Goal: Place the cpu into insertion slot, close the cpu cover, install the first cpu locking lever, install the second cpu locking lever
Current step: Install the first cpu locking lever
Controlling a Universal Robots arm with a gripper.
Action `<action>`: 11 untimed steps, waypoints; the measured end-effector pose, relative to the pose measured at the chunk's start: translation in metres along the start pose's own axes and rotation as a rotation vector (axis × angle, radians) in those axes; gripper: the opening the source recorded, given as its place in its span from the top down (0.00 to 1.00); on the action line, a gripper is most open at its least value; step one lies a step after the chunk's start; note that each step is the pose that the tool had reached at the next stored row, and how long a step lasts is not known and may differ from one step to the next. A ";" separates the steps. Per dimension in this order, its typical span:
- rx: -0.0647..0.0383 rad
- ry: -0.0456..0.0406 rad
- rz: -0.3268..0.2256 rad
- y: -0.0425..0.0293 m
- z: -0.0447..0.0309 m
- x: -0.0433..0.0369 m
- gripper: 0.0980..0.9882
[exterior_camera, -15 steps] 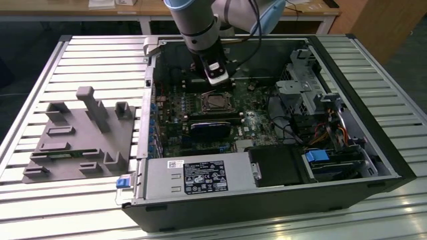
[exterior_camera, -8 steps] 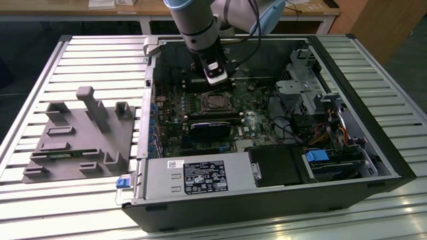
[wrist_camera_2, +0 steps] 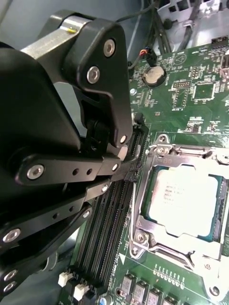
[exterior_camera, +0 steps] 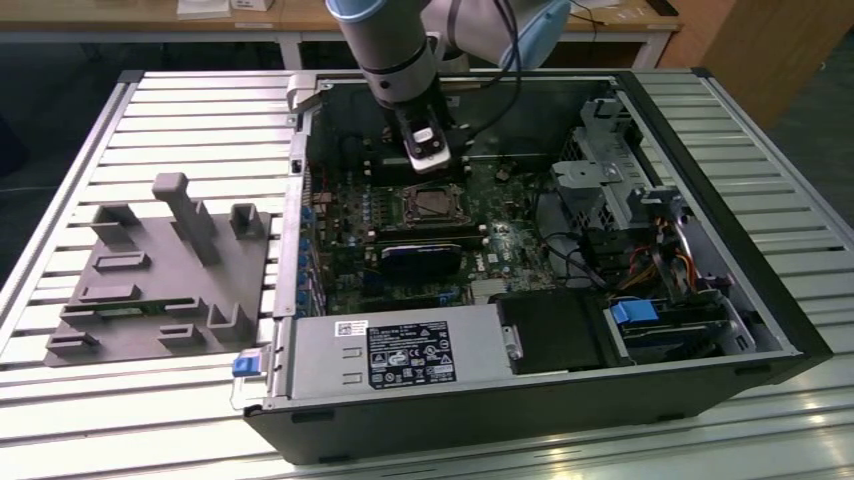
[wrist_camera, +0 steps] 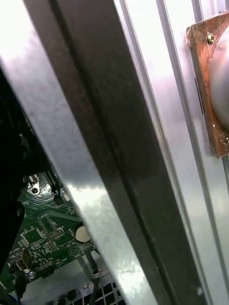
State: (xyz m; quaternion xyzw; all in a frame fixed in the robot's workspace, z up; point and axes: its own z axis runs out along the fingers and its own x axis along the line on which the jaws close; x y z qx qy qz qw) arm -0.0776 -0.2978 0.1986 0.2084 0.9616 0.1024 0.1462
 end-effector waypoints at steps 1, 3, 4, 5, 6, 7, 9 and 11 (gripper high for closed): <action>0.001 -0.0015 0.006 -0.0001 0.0005 0.0001 0.99; 0.004 -0.0042 0.015 -0.0003 0.0016 0.0005 0.99; 0.005 -0.0053 0.019 -0.0003 0.0021 0.0006 0.99; 0.006 -0.0063 0.023 -0.0002 0.0025 0.0008 0.99; 0.007 -0.0070 0.025 -0.0001 0.0030 0.0011 0.99; 0.007 -0.0077 0.028 0.0001 0.0034 0.0013 0.99; 0.008 -0.0088 0.031 0.0008 0.0042 0.0019 0.99; 0.009 -0.0098 0.035 0.0014 0.0049 0.0024 0.99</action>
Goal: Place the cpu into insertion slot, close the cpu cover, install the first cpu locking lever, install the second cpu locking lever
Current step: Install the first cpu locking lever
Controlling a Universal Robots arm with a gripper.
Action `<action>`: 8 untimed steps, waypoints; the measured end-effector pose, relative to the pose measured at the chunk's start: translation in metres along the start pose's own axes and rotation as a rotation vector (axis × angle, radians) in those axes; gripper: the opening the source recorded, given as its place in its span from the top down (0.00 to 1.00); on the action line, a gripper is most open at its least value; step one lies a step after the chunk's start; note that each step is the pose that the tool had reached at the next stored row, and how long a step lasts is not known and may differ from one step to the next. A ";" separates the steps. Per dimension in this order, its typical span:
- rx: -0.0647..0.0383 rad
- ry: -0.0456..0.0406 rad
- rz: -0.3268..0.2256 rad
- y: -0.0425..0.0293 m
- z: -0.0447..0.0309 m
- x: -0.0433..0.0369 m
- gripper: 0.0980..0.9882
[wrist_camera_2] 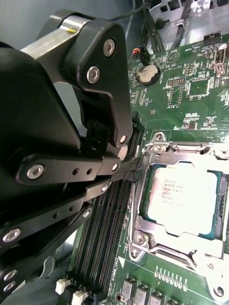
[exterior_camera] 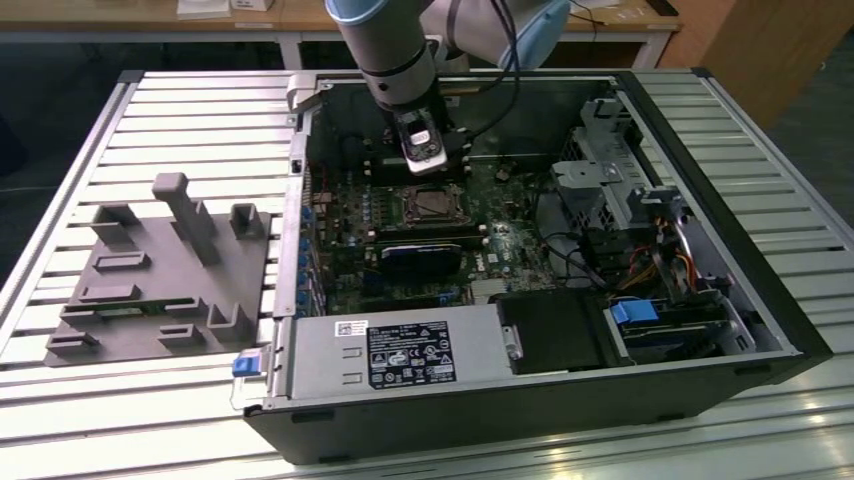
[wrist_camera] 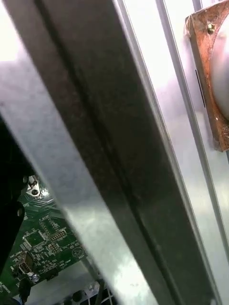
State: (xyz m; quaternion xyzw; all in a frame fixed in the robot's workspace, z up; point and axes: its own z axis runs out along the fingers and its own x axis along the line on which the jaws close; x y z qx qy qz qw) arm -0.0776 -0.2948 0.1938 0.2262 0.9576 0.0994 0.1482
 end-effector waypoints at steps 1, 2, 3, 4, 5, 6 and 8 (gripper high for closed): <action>0.001 -0.0006 0.001 0.0001 0.0003 0.0002 0.99; 0.001 -0.0013 0.002 0.0002 0.0006 0.0003 0.99; 0.003 -0.0021 0.003 0.0003 0.0008 0.0004 0.99; 0.005 -0.0031 0.004 0.0002 0.0010 0.0005 0.99; 0.007 -0.0044 0.005 0.0002 0.0012 0.0005 0.99; 0.009 -0.0057 0.005 0.0001 0.0014 0.0006 0.99; 0.013 -0.0082 0.006 -0.0001 0.0021 0.0008 0.99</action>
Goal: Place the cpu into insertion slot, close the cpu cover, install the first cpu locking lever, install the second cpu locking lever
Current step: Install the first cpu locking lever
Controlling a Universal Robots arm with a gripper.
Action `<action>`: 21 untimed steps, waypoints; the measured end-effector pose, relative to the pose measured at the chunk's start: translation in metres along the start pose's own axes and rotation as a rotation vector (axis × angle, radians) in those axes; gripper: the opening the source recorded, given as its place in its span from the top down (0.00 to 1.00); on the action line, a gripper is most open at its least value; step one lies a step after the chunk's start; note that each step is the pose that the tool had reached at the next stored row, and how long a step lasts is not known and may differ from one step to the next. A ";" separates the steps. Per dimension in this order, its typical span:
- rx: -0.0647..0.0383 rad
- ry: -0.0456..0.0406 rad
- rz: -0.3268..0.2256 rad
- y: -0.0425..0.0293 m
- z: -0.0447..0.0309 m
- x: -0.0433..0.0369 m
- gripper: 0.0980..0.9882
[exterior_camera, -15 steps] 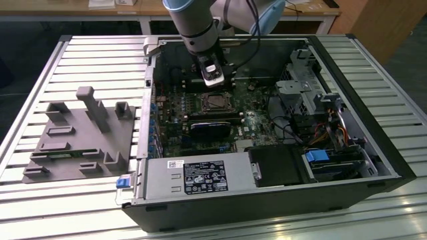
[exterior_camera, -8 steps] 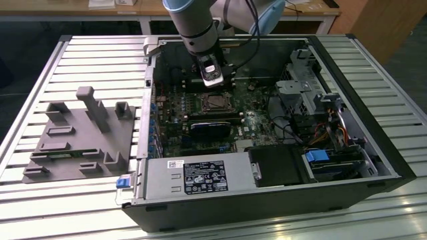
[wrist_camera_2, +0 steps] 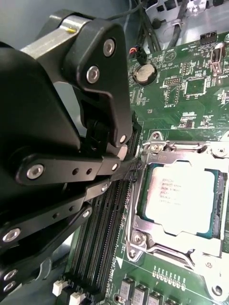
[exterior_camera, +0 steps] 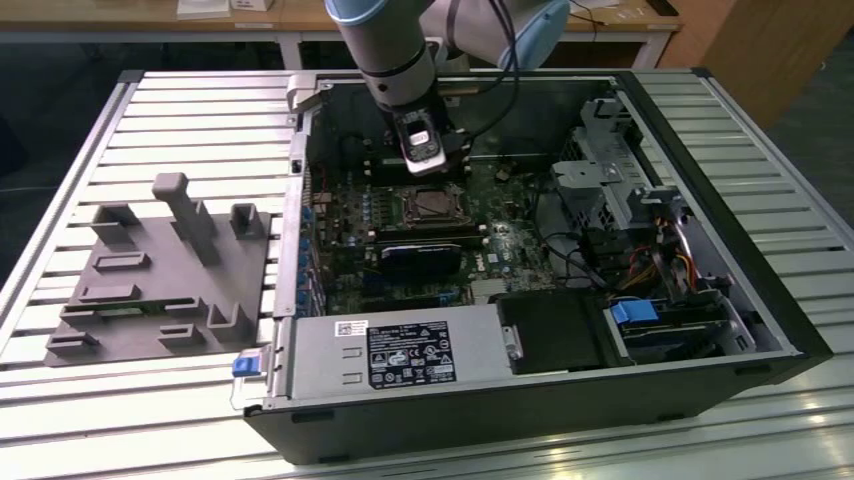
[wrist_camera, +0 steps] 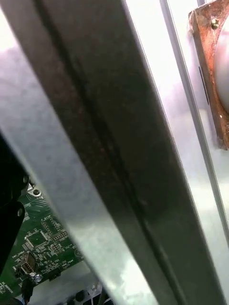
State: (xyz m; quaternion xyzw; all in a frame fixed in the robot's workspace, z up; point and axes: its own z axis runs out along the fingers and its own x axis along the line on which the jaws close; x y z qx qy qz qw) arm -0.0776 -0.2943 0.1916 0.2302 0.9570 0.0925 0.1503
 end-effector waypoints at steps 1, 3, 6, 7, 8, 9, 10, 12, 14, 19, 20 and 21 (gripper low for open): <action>0.002 -0.0011 0.000 -0.0002 0.0005 0.0001 0.99; 0.006 -0.0033 0.001 -0.0004 0.0013 0.0004 0.99; 0.010 -0.0060 0.002 -0.0006 0.0027 0.0007 0.99; 0.010 -0.0061 0.003 -0.0007 0.0028 0.0007 0.99; 0.011 -0.0062 0.003 -0.0007 0.0028 0.0007 0.99; 0.011 -0.0062 0.003 -0.0007 0.0028 0.0008 0.99; 0.011 -0.0063 0.003 -0.0007 0.0028 0.0008 0.99; 0.010 -0.0063 0.003 -0.0007 0.0029 0.0008 0.99; 0.010 -0.0064 0.003 -0.0004 0.0032 0.0003 0.99; 0.010 -0.0061 0.003 0.0004 0.0039 -0.0017 0.99; 0.011 -0.0061 0.003 0.0004 0.0038 -0.0017 0.99; 0.011 -0.0060 0.003 0.0005 0.0036 -0.0017 0.99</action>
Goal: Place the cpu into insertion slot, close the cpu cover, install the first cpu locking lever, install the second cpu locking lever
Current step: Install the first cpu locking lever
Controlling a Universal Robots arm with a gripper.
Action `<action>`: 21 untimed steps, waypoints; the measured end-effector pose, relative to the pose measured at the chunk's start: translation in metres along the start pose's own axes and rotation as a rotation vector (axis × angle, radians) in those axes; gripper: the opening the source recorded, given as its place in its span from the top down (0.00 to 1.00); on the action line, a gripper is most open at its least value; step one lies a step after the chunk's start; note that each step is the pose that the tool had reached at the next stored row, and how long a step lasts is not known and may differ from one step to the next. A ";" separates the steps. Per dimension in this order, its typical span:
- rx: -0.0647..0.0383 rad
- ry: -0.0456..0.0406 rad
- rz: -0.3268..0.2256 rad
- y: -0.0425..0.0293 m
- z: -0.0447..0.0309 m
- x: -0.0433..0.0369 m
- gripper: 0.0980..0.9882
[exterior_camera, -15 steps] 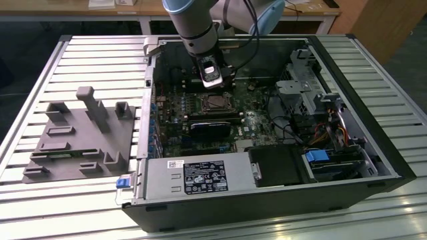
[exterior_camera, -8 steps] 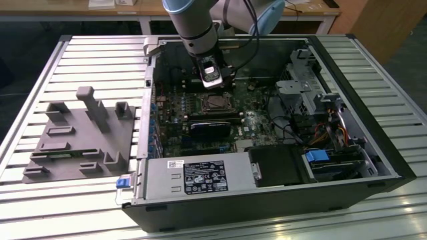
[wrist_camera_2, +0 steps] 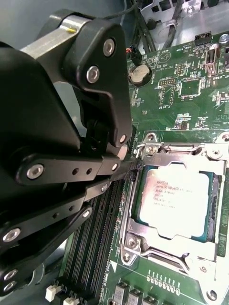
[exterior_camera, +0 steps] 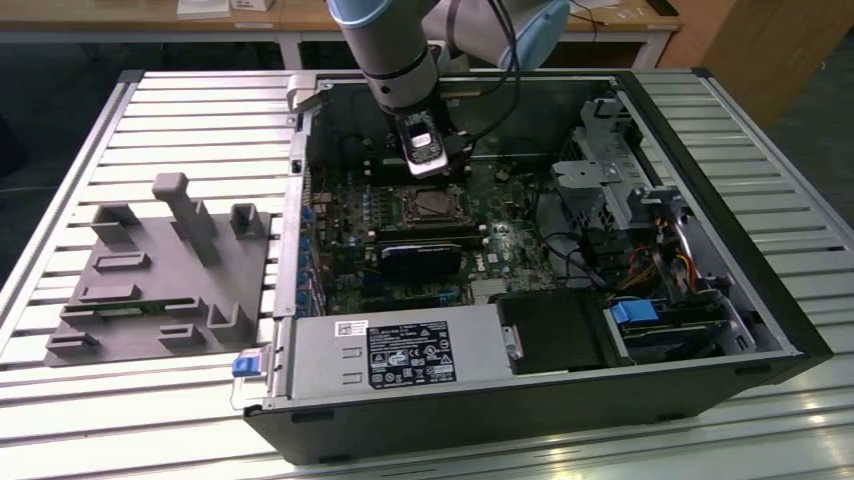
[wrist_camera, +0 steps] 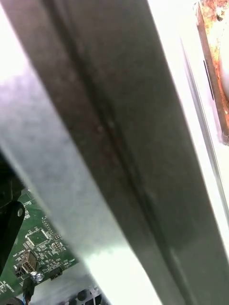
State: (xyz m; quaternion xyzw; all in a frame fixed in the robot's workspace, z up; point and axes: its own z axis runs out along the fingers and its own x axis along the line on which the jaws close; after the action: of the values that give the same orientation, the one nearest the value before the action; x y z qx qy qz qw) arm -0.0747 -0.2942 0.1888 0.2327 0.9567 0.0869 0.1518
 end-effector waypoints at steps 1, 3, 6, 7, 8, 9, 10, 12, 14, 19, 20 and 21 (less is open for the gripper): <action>0.000 0.0000 0.000 0.0001 -0.0004 -0.0001 0.99; -0.001 0.0004 0.000 0.0005 -0.0016 -0.0005 0.99; -0.001 0.0006 0.000 0.0006 -0.0022 -0.0006 0.99; -0.001 0.0009 0.000 0.0007 -0.0026 -0.0007 0.99; -0.001 0.0011 0.000 0.0008 -0.0031 -0.0009 0.99; -0.001 0.0011 0.000 0.0010 -0.0038 -0.0010 0.99; -0.001 0.0011 0.000 0.0012 -0.0048 -0.0013 0.99; -0.001 0.0012 0.000 0.0019 -0.0076 -0.0021 0.99; -0.001 0.0012 0.000 0.0028 -0.0110 -0.0030 0.99; -0.001 0.0013 0.000 0.0046 -0.0180 -0.0048 0.99; -0.001 0.0012 0.000 0.0046 -0.0179 -0.0048 0.99; -0.002 0.0012 0.000 0.0046 -0.0179 -0.0048 0.99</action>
State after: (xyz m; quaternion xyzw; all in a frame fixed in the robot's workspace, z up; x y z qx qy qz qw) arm -0.0747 -0.2942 0.2080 0.2327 0.9567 0.0878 0.1514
